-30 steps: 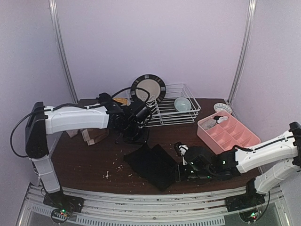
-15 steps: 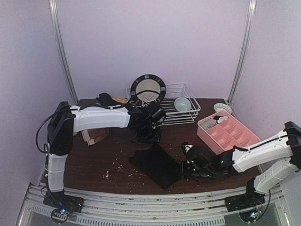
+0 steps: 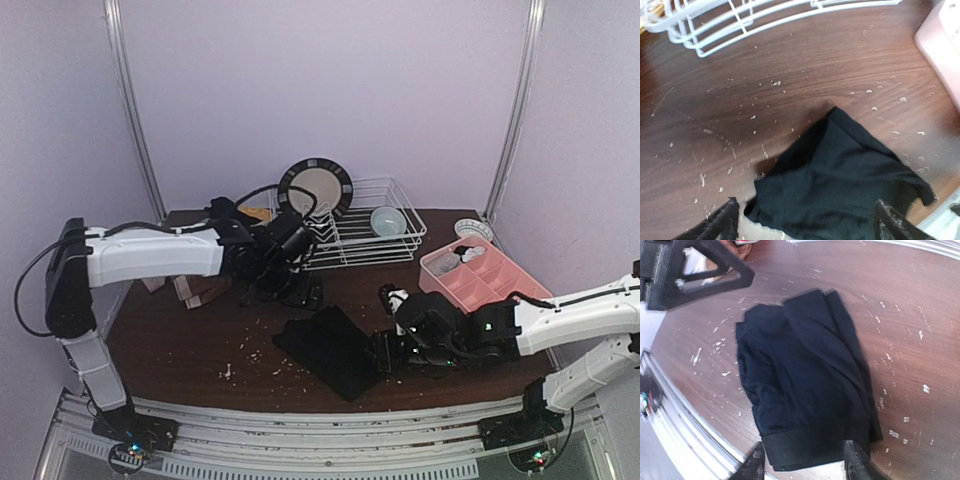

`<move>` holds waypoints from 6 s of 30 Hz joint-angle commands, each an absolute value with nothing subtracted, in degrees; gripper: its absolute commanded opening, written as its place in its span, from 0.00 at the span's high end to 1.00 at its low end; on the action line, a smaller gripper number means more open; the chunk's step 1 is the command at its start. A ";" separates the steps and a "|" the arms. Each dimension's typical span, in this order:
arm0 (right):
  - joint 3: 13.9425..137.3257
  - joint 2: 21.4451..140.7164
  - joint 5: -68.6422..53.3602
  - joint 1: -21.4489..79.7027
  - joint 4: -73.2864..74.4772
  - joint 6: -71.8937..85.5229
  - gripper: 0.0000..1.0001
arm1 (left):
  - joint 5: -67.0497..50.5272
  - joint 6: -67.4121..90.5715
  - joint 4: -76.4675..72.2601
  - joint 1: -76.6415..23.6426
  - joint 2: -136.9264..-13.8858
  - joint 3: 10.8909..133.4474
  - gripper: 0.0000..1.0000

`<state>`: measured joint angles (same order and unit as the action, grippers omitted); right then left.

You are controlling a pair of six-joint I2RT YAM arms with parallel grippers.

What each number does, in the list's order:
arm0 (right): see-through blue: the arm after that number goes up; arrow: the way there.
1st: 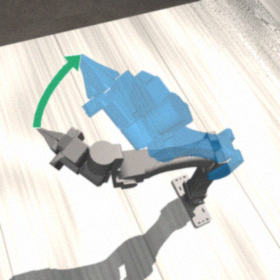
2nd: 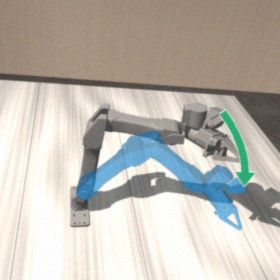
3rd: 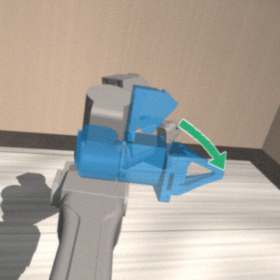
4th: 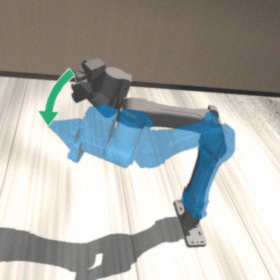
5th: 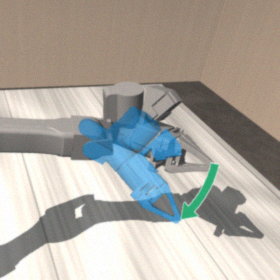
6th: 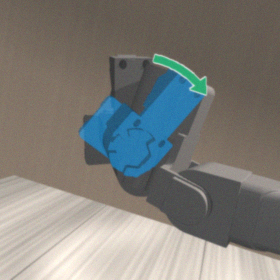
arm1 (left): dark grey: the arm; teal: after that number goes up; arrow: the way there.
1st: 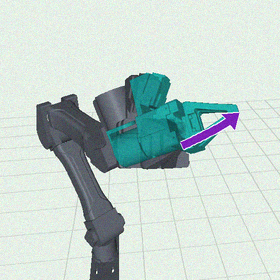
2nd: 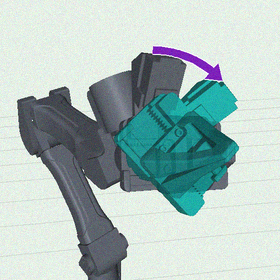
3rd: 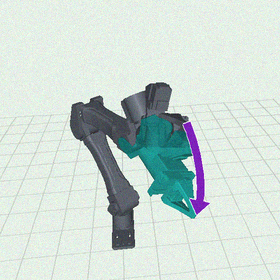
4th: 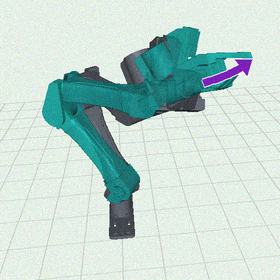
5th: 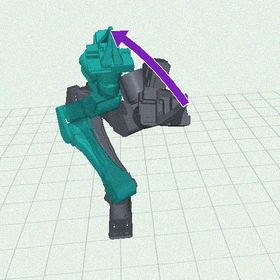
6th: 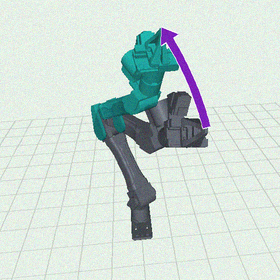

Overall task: Roll the underwear
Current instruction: Fold the underwear at the center of the board, then smooth out the underwear at the center of the board, then fold the underwear at the center of the board.

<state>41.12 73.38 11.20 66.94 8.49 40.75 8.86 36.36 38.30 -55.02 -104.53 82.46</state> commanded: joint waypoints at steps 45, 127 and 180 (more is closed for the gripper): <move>58.48 100.45 4.63 72.07 11.49 29.73 0.63 | -2.63 35.34 12.04 -54.93 -89.79 52.48 0.45; 69.82 100.61 -13.53 74.13 13.04 29.21 1.00 | 5.13 49.84 21.85 -55.46 -47.81 25.61 0.06; 58.79 98.29 -16.25 68.23 5.37 35.95 1.00 | 10.37 40.55 23.03 -75.76 -81.15 40.74 0.68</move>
